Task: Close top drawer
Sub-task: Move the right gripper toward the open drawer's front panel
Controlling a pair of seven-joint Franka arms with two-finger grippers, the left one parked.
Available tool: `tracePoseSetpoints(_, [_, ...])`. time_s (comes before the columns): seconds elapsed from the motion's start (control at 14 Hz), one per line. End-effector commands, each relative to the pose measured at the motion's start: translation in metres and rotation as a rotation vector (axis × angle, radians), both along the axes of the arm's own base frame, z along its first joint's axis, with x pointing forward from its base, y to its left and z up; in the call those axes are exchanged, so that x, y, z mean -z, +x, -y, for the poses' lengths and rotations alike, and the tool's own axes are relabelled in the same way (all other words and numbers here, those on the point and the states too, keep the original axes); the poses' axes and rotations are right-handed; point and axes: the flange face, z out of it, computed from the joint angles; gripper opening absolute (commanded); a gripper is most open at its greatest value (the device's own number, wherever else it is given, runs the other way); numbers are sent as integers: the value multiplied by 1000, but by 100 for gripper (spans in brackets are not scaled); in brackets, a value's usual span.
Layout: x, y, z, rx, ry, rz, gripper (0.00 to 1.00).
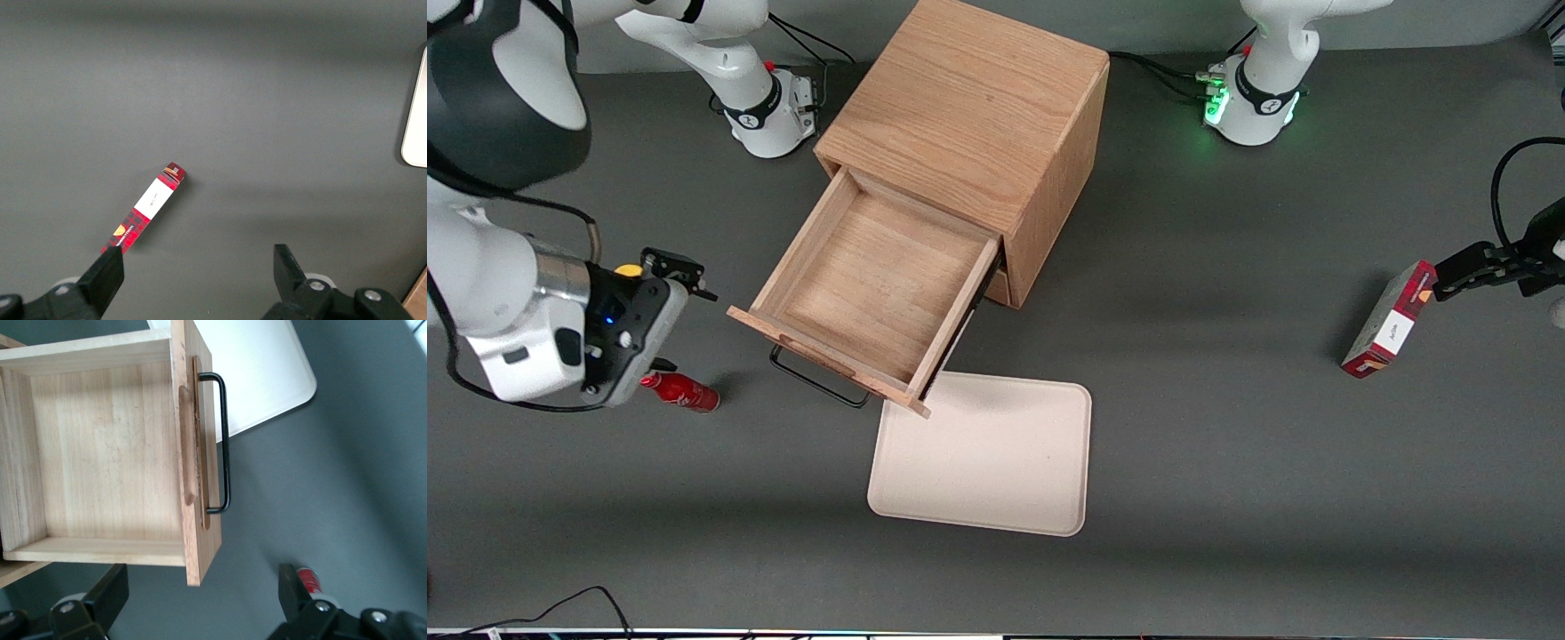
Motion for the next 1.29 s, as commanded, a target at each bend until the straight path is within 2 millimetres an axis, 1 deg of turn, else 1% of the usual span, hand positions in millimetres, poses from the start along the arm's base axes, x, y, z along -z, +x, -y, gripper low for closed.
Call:
tracePoseSetpoints(0.0, [42, 18, 1, -14, 48, -63, 100])
tracePoseSetpoints(0.21, [72, 26, -2, -10, 49, -103, 100])
tracePoseSetpoints(0.57, [94, 32, -6, -1, 52, -128, 100])
tracePoseSetpoints(0.86, [113, 38, -15, 78, 60, -147, 100])
tracePoseSetpoints(1.21, [132, 48, -24, 148, 69, -130, 100])
